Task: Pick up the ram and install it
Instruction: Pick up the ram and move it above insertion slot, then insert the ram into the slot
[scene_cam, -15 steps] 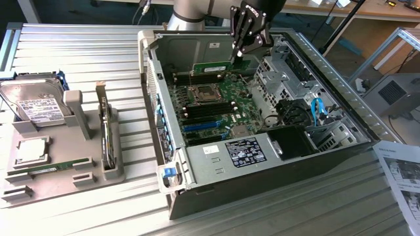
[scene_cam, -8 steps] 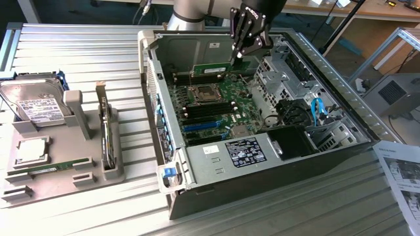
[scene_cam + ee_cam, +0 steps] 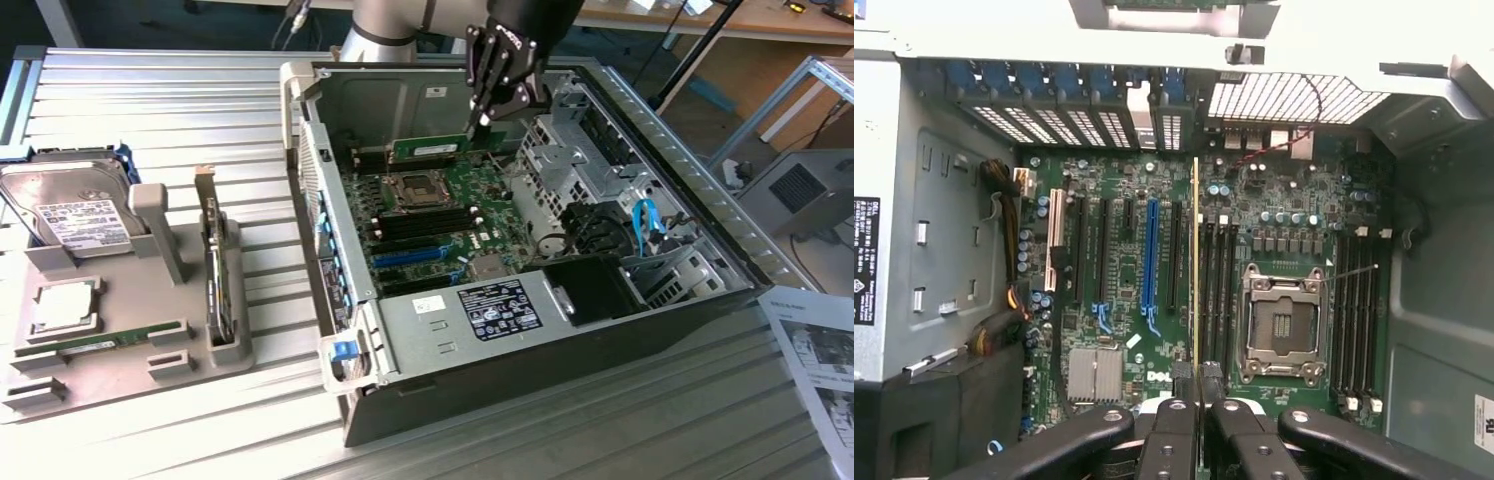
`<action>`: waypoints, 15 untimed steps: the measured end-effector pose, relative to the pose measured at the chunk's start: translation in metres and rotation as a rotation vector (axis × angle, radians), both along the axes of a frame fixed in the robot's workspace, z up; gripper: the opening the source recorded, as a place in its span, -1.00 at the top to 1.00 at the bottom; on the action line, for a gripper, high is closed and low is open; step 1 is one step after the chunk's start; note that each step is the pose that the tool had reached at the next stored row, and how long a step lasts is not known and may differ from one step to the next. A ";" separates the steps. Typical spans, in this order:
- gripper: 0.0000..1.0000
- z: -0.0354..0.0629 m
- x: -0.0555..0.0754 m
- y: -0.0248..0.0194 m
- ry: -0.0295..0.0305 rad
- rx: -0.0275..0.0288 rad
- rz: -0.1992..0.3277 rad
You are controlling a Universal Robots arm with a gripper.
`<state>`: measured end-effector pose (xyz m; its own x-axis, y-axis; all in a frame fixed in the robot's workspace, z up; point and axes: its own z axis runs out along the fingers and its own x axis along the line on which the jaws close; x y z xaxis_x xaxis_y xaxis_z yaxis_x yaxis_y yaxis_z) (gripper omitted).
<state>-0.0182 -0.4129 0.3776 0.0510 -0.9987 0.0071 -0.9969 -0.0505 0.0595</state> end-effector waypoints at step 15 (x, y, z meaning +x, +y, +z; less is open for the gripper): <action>0.76 -0.0026 0.000 0.0000 0.0000 0.0002 -0.002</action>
